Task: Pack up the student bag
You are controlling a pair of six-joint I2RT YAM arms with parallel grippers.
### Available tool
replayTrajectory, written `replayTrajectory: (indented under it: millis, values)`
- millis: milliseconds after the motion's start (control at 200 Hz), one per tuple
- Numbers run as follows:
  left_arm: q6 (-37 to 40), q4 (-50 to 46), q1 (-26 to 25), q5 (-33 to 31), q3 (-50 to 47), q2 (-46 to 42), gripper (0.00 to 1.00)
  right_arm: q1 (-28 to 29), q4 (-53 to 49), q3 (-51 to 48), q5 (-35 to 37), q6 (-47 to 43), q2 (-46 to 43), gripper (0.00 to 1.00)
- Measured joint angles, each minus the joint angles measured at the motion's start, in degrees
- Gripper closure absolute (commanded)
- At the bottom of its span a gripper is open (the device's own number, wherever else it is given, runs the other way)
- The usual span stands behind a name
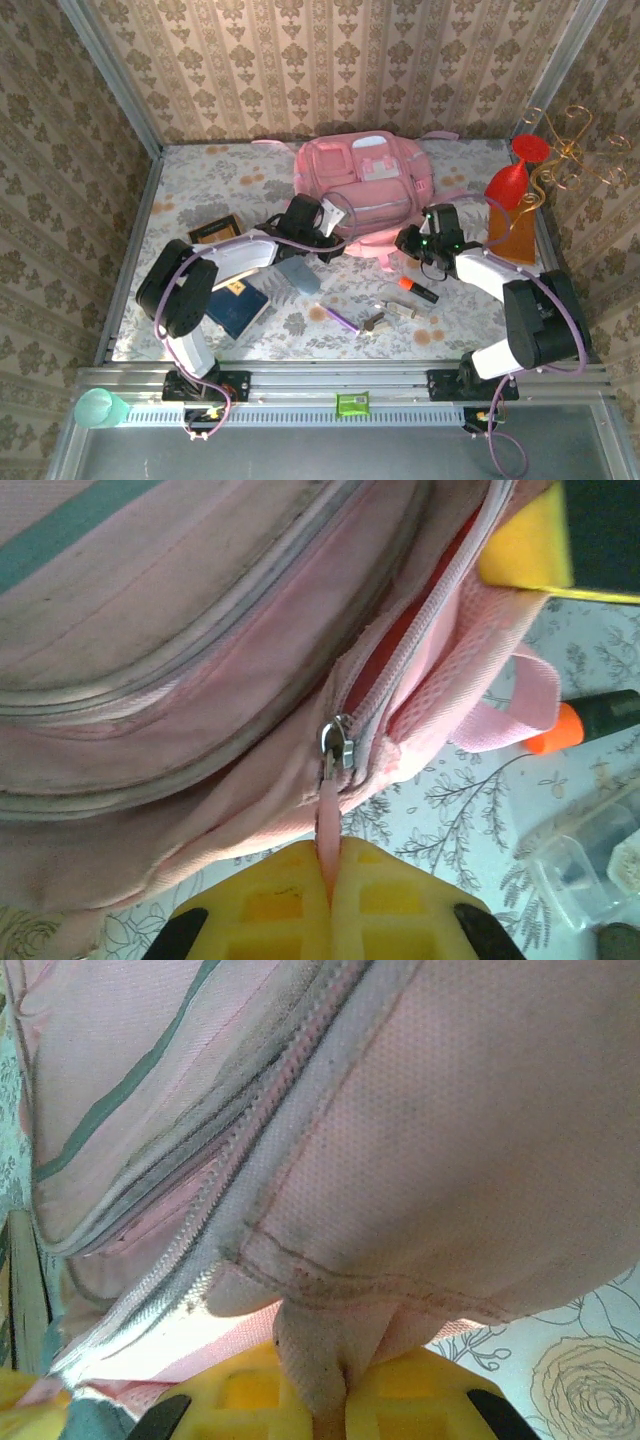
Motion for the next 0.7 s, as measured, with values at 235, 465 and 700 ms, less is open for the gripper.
replayTrajectory:
  millis: [235, 465, 700]
  values:
    - [0.02, -5.60, -0.70, -0.20, 2.82, -0.28, 1.00, 1.16, 2.16, -0.52, 2.36, 1.22, 1.64, 1.00]
    - [0.28, -5.88, 0.55, -2.05, 0.63, -3.15, 1.00, 1.75, 5.64, -2.97, 2.45, 3.61, 1.44, 1.00]
    - [1.57, -5.86, 1.95, -5.73, -0.24, -3.19, 1.00, 2.16, 8.70, -4.11, 1.09, 4.37, -0.07, 1.00]
